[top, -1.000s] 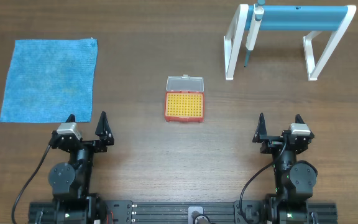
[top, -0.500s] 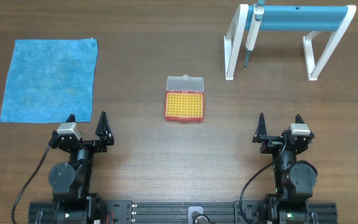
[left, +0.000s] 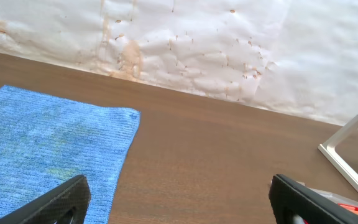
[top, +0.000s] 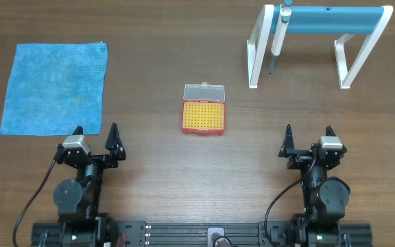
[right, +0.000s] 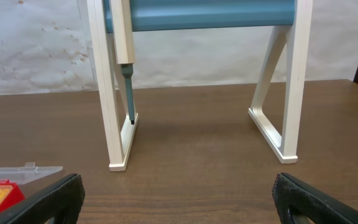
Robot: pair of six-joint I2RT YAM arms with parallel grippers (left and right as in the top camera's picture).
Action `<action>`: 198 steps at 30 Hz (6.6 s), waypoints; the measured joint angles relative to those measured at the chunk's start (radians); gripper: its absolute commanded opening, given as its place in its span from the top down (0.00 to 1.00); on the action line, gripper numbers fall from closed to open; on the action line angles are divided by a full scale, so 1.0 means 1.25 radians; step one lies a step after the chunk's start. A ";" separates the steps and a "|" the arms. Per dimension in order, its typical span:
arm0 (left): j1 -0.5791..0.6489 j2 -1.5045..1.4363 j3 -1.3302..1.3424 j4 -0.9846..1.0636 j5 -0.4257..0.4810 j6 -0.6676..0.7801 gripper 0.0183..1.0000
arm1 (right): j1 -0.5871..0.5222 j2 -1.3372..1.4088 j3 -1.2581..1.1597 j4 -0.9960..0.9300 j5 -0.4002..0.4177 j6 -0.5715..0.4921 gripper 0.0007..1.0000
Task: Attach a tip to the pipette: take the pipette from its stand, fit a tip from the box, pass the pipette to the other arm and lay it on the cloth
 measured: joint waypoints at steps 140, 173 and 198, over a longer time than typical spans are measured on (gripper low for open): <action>0.000 0.000 0.000 0.000 0.000 0.000 0.07 | 0.097 1.379 0.555 0.843 0.085 -0.047 0.92; 0.000 0.000 0.000 0.000 0.000 0.000 0.07 | 0.099 1.349 0.555 0.776 0.086 -0.050 0.92; 0.000 0.000 0.000 0.000 0.000 0.000 0.07 | 0.220 1.142 0.476 0.895 0.053 -0.051 0.92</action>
